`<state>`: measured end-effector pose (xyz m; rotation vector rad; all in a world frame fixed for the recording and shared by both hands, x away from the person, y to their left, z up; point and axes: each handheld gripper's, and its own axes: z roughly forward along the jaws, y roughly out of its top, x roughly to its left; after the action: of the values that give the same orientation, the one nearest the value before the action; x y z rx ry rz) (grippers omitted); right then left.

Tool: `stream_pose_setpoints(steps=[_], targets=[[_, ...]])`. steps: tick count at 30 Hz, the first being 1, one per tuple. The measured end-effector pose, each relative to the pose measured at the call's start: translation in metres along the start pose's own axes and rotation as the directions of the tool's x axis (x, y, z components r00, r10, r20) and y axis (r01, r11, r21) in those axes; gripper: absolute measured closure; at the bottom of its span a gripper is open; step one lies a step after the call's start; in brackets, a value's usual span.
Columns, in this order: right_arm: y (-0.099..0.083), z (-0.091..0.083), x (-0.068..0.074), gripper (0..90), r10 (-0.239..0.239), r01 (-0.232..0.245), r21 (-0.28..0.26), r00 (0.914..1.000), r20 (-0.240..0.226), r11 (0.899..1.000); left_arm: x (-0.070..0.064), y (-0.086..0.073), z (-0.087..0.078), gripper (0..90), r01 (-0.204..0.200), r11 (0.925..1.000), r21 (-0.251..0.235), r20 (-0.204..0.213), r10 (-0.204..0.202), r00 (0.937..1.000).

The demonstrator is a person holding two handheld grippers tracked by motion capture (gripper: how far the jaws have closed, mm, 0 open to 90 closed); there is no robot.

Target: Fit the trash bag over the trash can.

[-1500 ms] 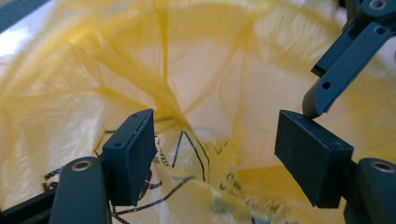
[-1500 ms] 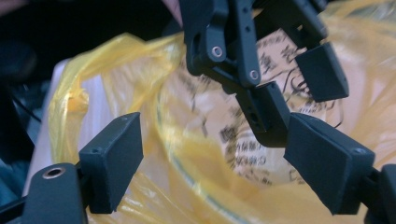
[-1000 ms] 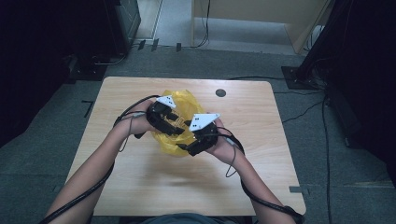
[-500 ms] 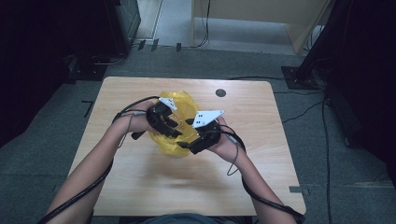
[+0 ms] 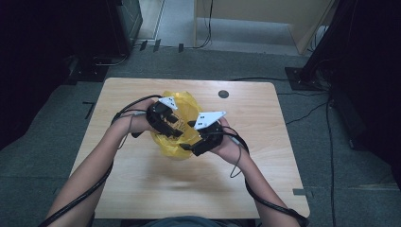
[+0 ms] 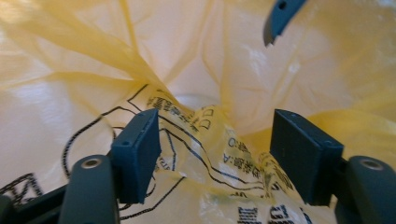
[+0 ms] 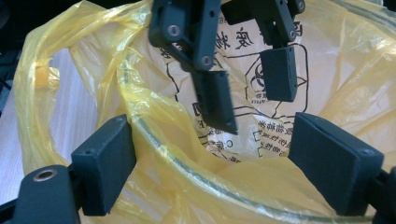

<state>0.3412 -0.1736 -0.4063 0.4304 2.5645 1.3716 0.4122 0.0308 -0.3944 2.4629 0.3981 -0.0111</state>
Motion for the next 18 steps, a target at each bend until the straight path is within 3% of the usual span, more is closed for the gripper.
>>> stream_pose_setpoints(steps=[2,4,5,6,8,10,14,16,18], targets=[[0.000,-0.001,0.000,16.1,0.007,-0.007,-0.001,1.0000,0.000,1.000,0.002,0.000,-0.002,30.4,0.028,0.9982,-0.054,0.020,-0.027,0.9994],[0.000,-0.003,0.000,15.8,0.029,-0.029,-0.015,0.9995,-0.013,0.999,0.005,-0.001,-0.008,29.9,0.062,0.9876,-0.144,0.049,-0.056,0.9972],[0.000,-0.004,-0.001,15.2,0.032,-0.033,-0.027,0.9993,-0.019,0.999,0.006,-0.001,-0.014,29.6,0.076,0.9769,-0.200,0.064,-0.064,0.9959],[0.001,-0.007,-0.001,15.0,0.037,-0.038,-0.035,0.9989,-0.029,0.999,0.007,-0.001,-0.017,29.6,0.080,0.9699,-0.230,0.066,-0.066,0.9956],[0.002,-0.011,-0.003,14.7,0.047,-0.049,-0.053,0.9982,-0.038,0.997,0.009,-0.001,-0.028,28.9,0.094,0.9485,-0.302,0.058,-0.080,0.9950],[0.003,-0.015,-0.004,14.6,0.067,-0.070,-0.066,0.9965,-0.051,0.995,0.010,-0.002,-0.035,28.8,0.092,0.9393,-0.331,0.027,-0.088,0.9958],[0.005,-0.023,-0.005,14.6,0.048,-0.052,-0.067,0.9970,-0.061,0.996,0.013,-0.006,-0.044,28.6,0.096,0.9307,-0.353,0.005,-0.101,0.9948],[0.005,-0.025,-0.006,14.7,0.051,-0.054,-0.068,0.9970,-0.058,0.996,0.016,-0.011,-0.048,28.6,0.110,0.9270,-0.359,-0.002,-0.118,0.9930],[0.005,-0.028,-0.011,14.8,0.064,-0.068,-0.084,0.9967,-0.049,0.994,0.018,-0.015,-0.050,28.6,0.109,0.9293,-0.353,-0.012,-0.121,0.9925]])
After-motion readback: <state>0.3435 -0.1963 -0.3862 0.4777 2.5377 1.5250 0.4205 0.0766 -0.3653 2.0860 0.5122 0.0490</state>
